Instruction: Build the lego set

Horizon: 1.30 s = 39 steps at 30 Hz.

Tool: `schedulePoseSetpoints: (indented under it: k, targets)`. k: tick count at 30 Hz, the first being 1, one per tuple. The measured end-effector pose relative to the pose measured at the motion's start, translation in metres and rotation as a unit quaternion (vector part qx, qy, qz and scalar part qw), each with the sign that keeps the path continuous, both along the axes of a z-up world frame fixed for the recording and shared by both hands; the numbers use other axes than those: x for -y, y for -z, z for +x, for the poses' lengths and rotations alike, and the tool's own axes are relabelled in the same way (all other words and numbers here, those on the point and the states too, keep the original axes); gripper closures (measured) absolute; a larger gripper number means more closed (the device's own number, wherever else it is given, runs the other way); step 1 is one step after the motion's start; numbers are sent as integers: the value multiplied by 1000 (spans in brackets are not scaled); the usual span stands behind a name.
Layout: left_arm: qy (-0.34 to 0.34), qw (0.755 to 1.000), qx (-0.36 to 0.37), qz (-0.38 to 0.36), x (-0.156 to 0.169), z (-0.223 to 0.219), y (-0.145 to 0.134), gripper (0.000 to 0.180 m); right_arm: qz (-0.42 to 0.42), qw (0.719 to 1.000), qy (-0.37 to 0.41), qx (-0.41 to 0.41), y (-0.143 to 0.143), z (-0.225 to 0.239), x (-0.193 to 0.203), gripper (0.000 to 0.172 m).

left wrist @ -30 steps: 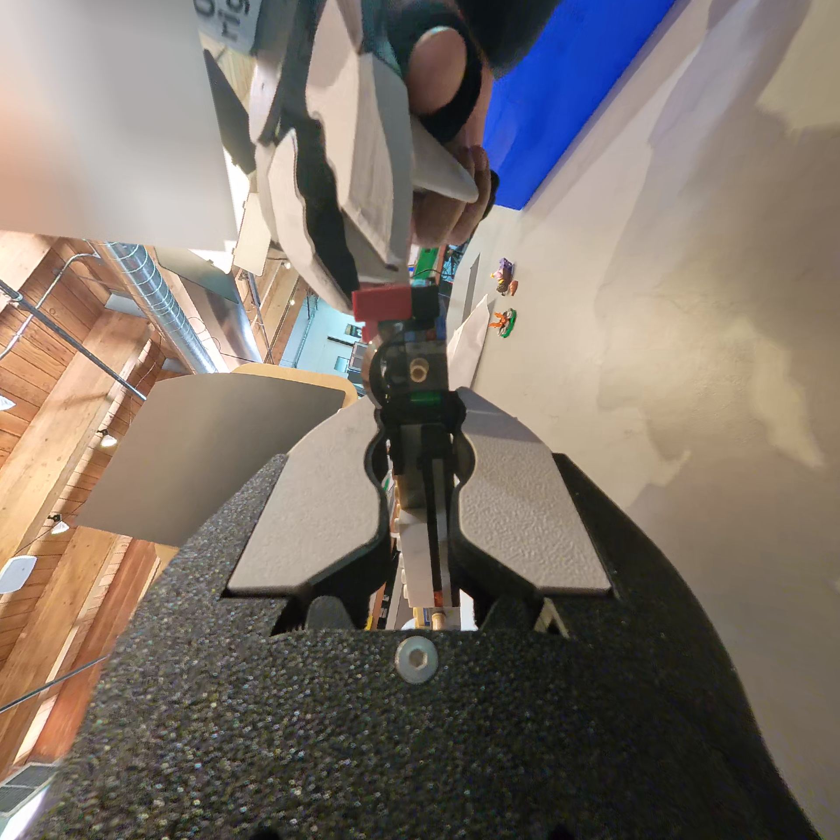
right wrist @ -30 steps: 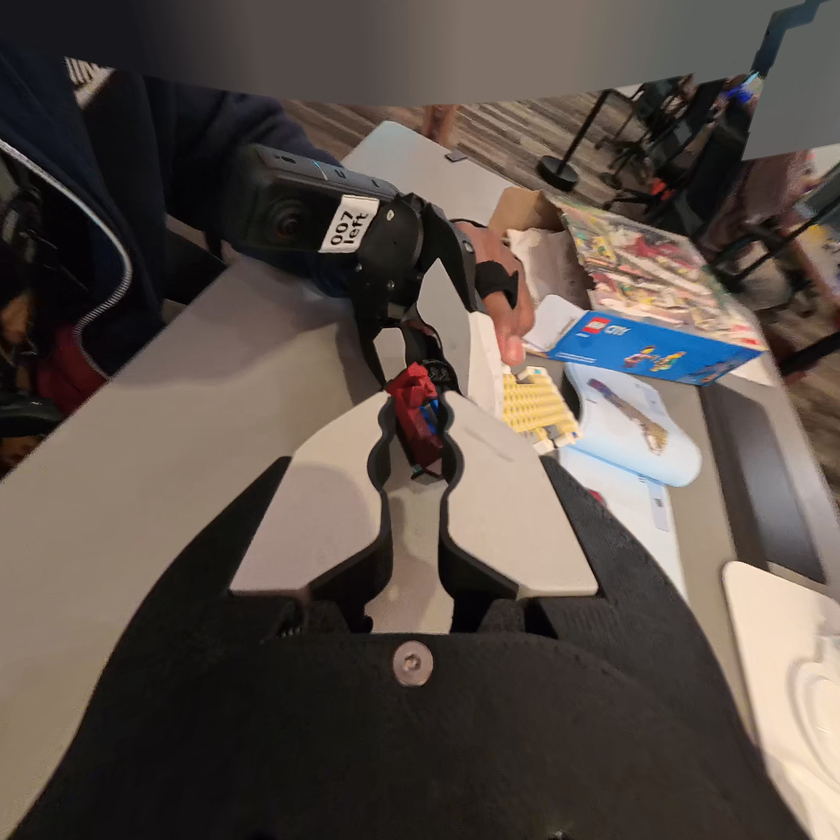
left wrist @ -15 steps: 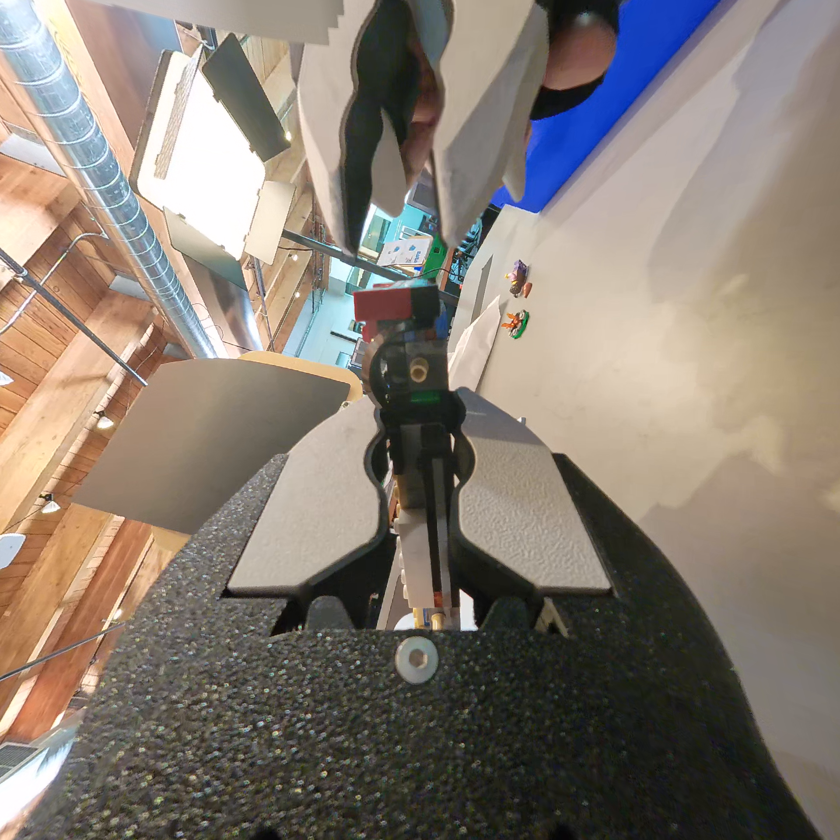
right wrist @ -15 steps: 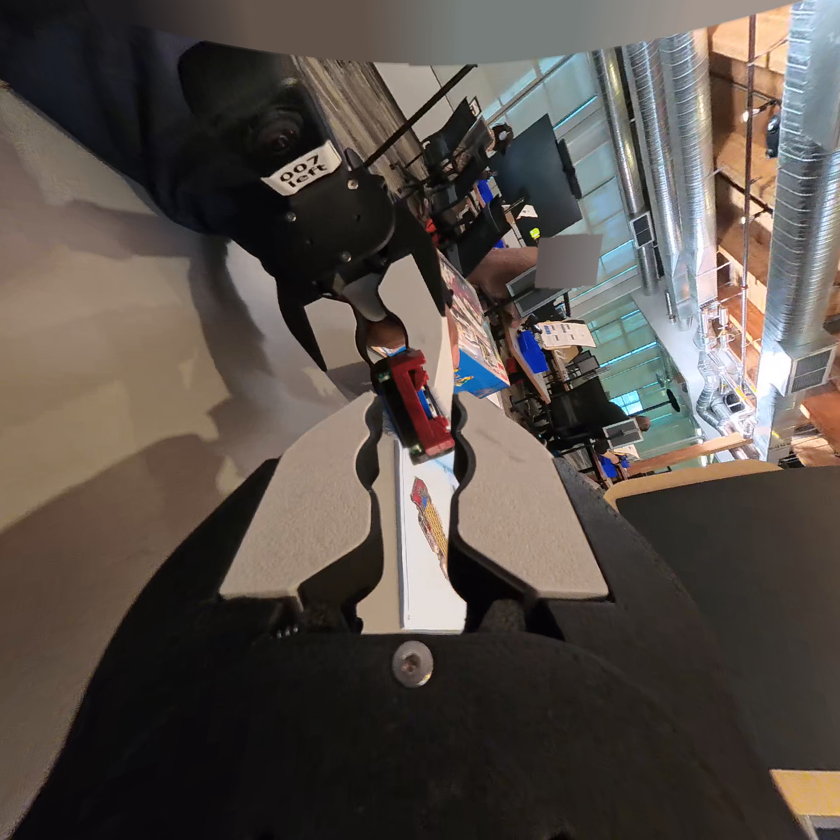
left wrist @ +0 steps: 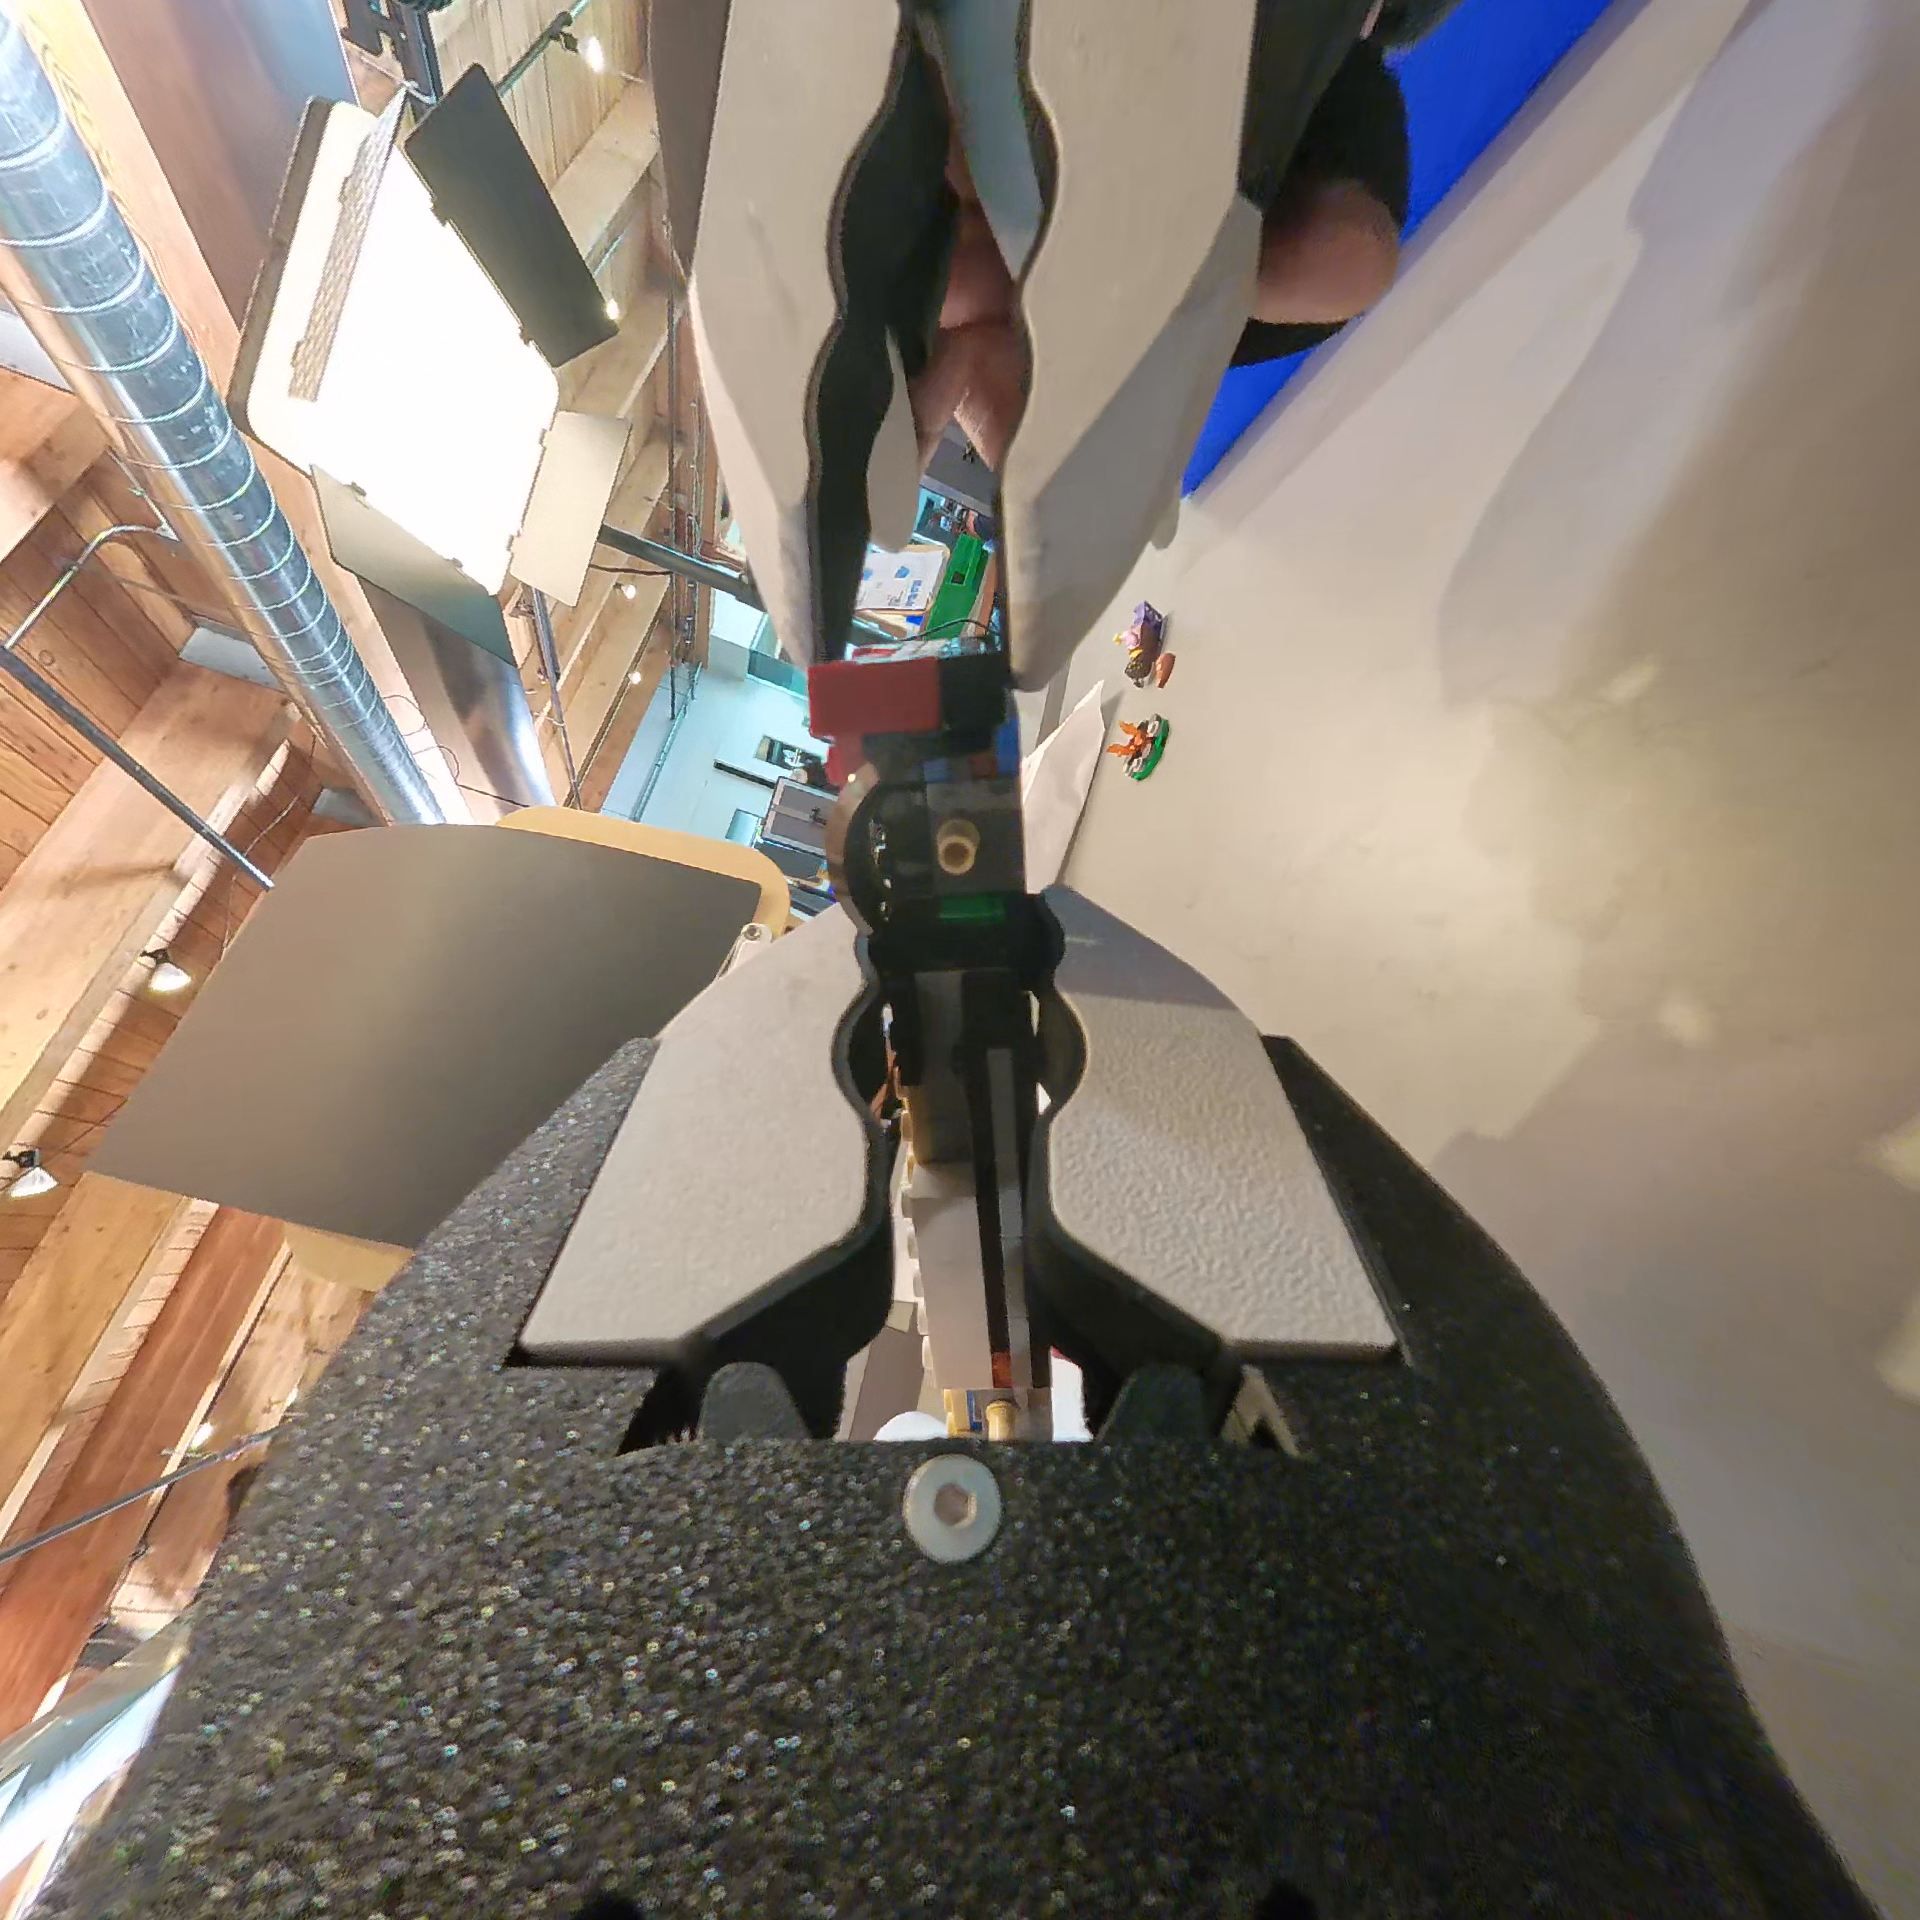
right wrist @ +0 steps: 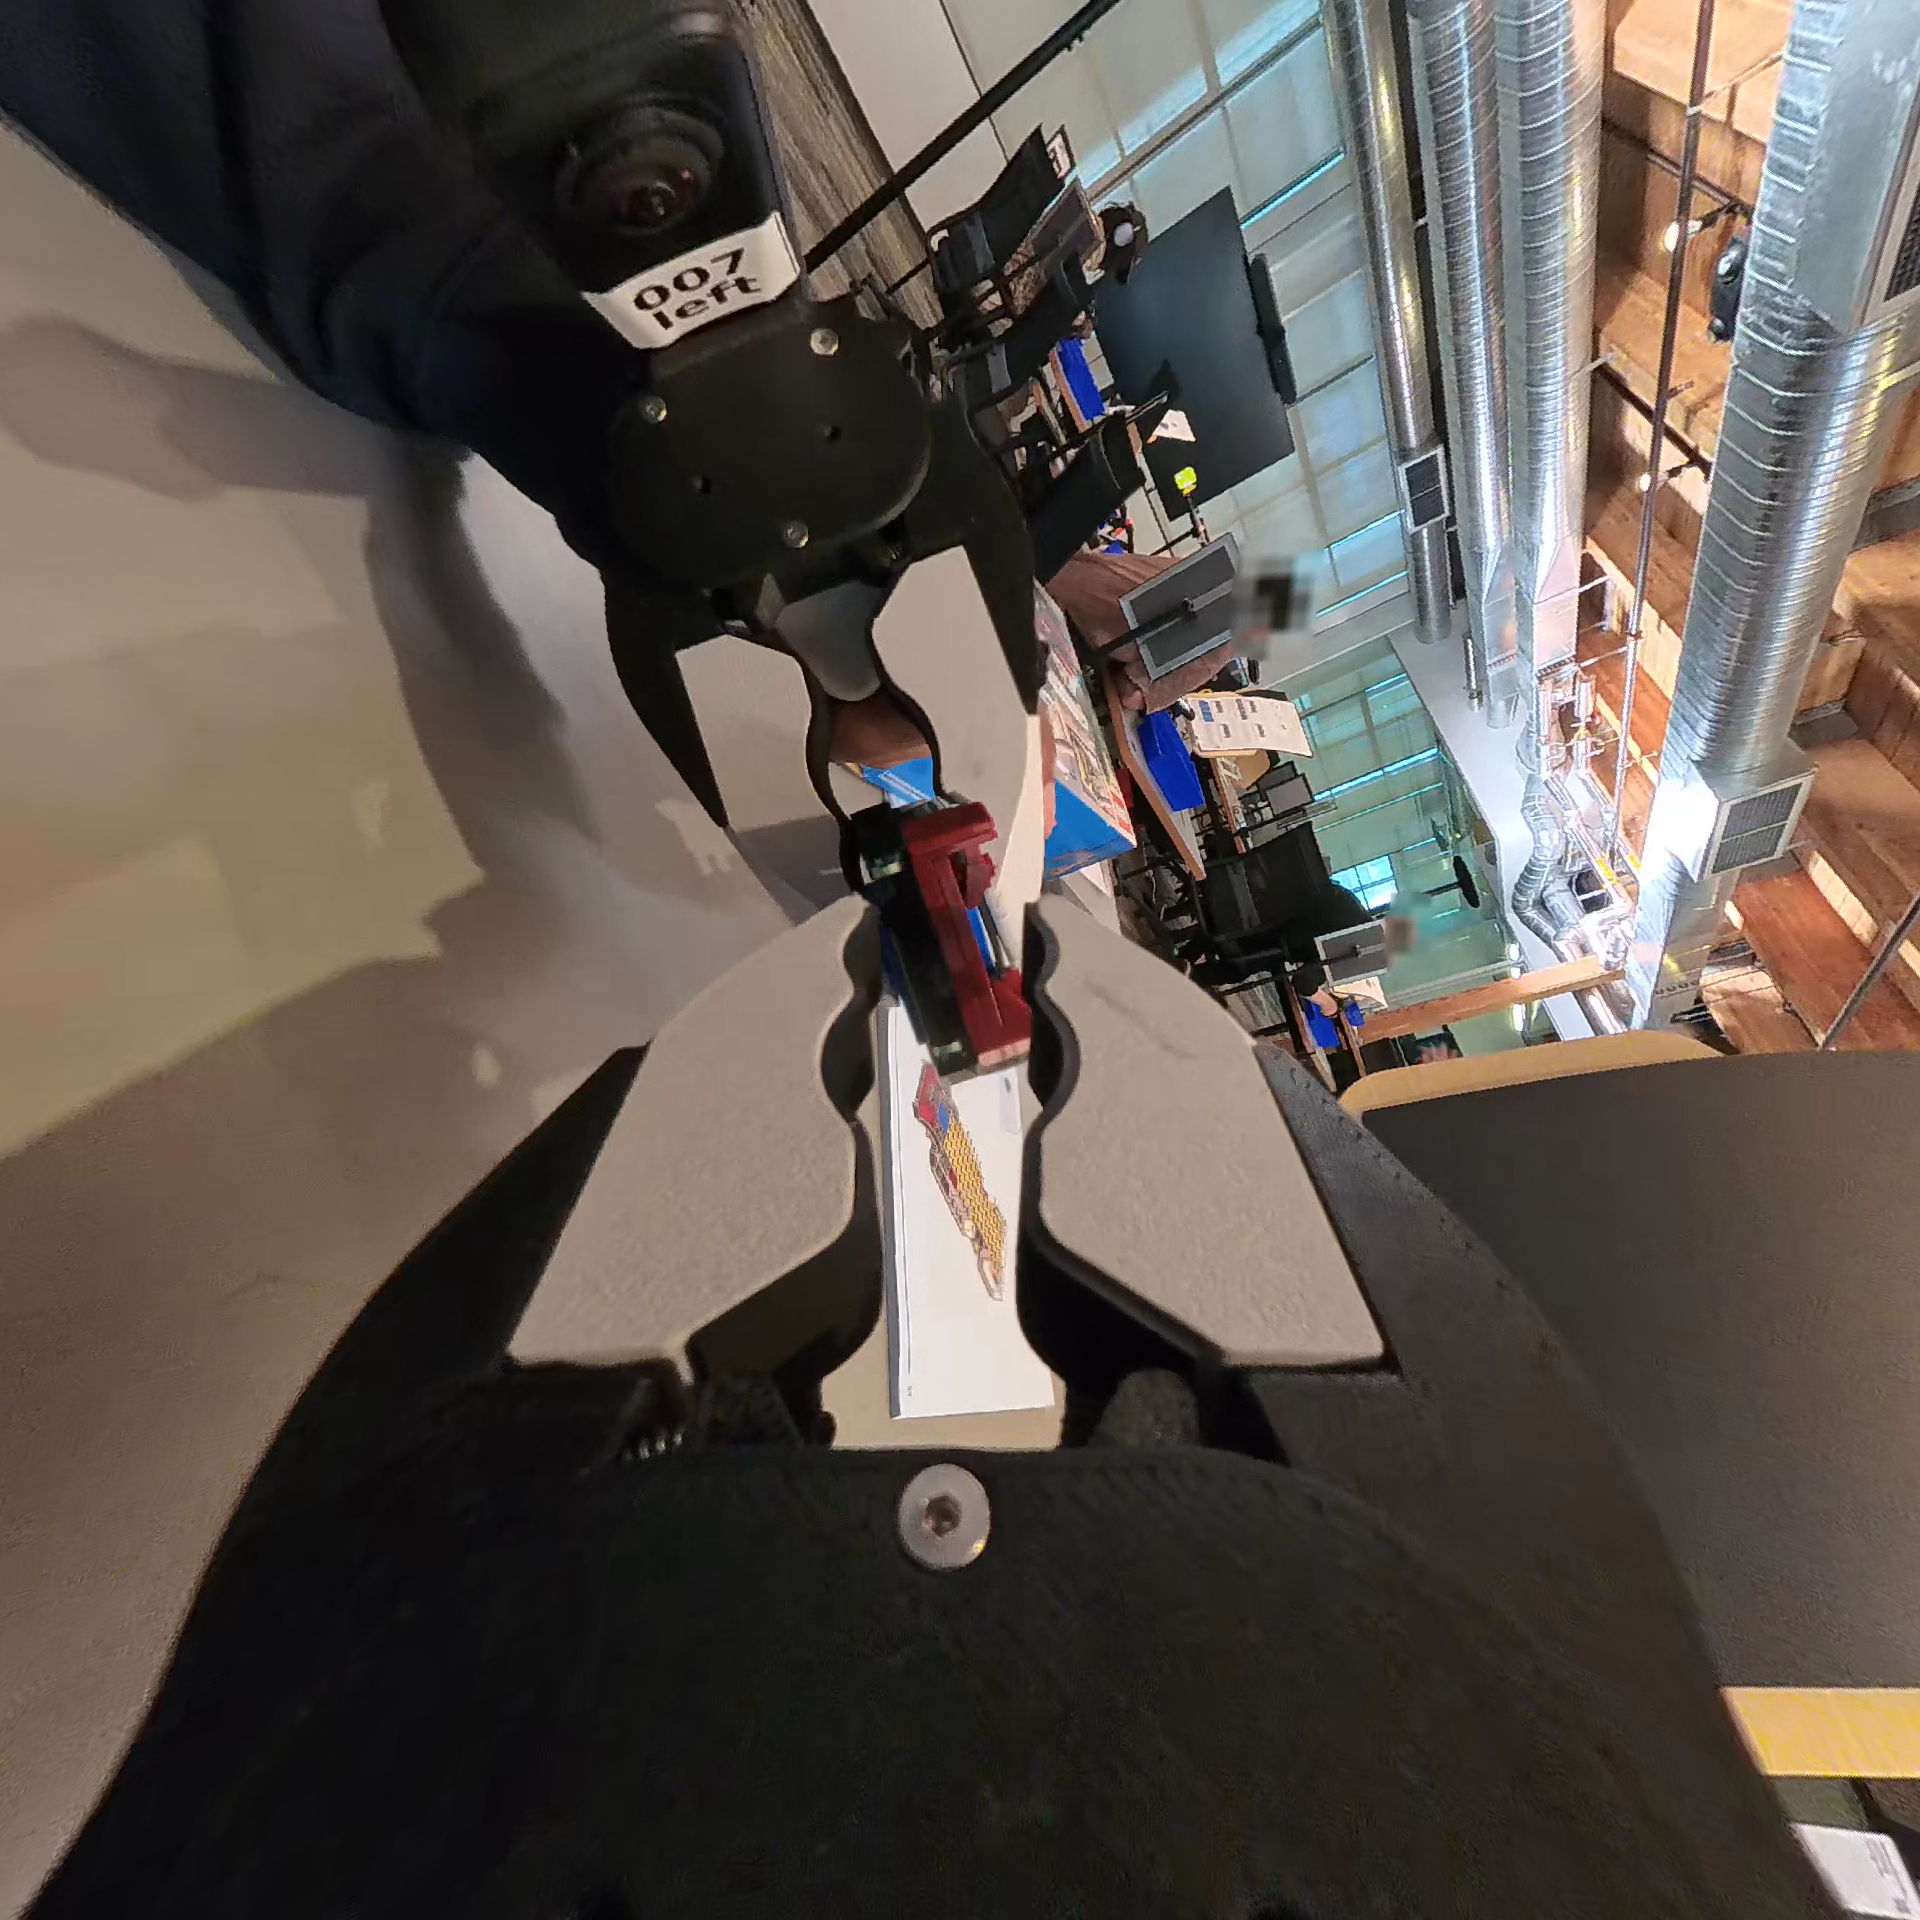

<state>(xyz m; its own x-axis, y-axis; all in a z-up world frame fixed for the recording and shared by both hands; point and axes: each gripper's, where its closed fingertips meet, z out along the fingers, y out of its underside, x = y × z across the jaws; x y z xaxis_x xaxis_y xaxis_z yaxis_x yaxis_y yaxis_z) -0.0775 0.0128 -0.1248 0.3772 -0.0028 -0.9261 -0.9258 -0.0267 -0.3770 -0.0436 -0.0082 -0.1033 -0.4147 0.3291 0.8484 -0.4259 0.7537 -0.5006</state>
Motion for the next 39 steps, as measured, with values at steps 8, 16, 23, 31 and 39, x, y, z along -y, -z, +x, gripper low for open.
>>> schedulePoseSetpoints:
  k: [8, 16, 23, 31, 39]
  targets:
    - [1, 1000, -11, -12, -1, 0, 4, 156, 27, 1000, 1, 9, 9, -1, 0, 151]
    - [4, 1000, -15, -19, -2, 2, 6, 156, 49, 999, 0, 2, 14, -1, 2, 150]
    - [5, 1000, -15, -27, -3, 2, 9, 156, 64, 998, 2, -6, 17, -2, 2, 151]
    - [6, 999, -15, -28, -3, 3, 10, 156, 80, 996, 3, -24, 18, -3, 3, 149]
    - [7, 999, -16, -29, -3, 3, 10, 156, 91, 995, 5, -35, 18, -3, 0, 144]
